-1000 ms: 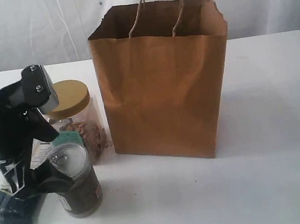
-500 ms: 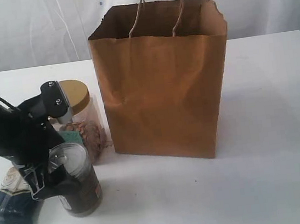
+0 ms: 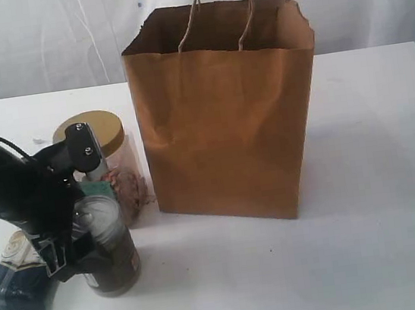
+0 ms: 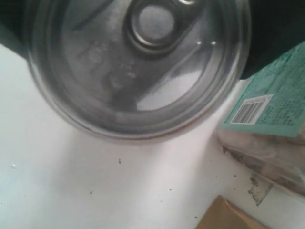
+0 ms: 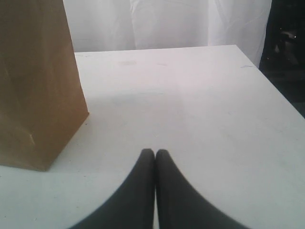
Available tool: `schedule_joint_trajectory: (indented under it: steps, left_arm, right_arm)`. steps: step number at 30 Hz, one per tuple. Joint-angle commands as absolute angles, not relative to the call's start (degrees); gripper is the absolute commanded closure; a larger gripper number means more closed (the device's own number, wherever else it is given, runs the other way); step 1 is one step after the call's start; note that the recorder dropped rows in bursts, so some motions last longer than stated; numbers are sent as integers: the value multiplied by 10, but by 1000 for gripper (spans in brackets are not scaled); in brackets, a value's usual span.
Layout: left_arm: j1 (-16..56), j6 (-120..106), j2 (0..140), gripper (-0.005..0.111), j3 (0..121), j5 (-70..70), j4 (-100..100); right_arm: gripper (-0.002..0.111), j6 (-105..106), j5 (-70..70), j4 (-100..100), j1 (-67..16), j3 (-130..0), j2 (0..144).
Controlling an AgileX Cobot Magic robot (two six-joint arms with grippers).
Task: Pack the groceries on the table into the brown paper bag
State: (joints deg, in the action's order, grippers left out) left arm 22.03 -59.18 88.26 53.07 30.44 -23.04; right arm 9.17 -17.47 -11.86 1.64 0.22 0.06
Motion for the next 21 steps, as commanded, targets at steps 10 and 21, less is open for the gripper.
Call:
schedule_joint_trajectory:
  steps: [10, 21]
  left_arm:
    - [225, -539, 866, 107, 528, 325, -276]
    - [225, -366, 779, 107, 528, 416, -150]
  right_arm:
    - [108, 93, -169, -120, 18, 0, 0]
    - [108, 93, -169, -120, 18, 0, 0]
